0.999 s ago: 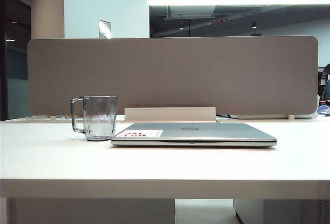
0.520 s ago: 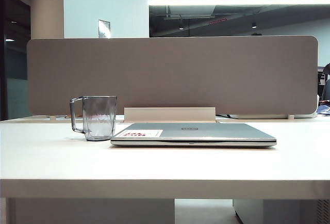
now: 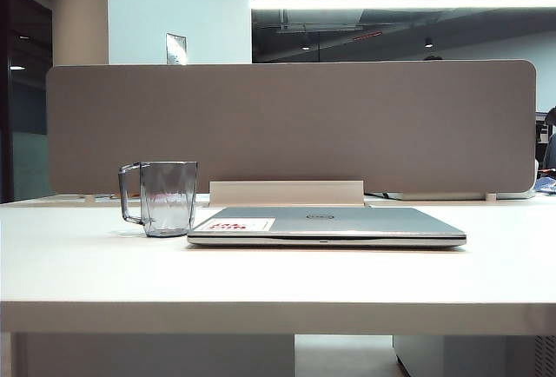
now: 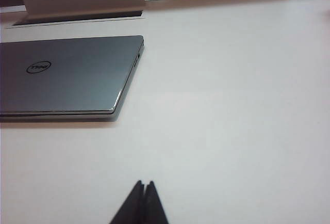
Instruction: Pick up the water cup and place it on the side of the laptop close to you.
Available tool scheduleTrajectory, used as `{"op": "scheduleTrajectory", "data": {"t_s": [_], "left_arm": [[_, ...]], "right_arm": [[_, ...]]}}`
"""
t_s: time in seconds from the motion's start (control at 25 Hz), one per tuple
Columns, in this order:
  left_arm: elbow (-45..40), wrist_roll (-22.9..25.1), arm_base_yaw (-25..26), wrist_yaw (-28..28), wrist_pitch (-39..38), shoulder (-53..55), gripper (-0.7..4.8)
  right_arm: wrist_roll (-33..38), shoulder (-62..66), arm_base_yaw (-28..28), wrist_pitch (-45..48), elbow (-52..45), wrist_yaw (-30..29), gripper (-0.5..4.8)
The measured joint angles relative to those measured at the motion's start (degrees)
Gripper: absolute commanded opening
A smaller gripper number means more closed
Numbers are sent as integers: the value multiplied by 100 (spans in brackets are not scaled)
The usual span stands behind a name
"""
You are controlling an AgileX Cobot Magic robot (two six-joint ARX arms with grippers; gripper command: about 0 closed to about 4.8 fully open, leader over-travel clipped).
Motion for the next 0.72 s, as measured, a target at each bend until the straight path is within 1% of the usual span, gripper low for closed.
{"op": "scheduleTrajectory", "data": {"t_s": [0.08, 0.16, 0.28, 0.4, 0.52, 0.68, 0.72], "left_arm": [[175, 2, 0, 4, 144, 492, -6], [398, 4, 0, 4, 520, 1165, -6], [581, 4, -2, 17, 776, 1768, -6], [745, 4, 0, 17, 1239, 2476, -6], [844, 4, 0, 225, 1794, 3314, -6], [1064, 26, 2, 372, 2057, 4122, -6], [1248, 37, 2, 422, 2092, 4494, -6]], "right_arm": [[0, 0, 0, 2, 2, 0, -8], [0, 0, 0, 2, 0, 0, -8], [0, 0, 0, 2, 0, 0, -8], [0, 0, 0, 0, 0, 2, -8], [0, 0, 0, 0, 0, 0, -8], [0, 0, 2, 0, 0, 0, -8], [0, 0, 0, 0, 2, 0, -8]]}}
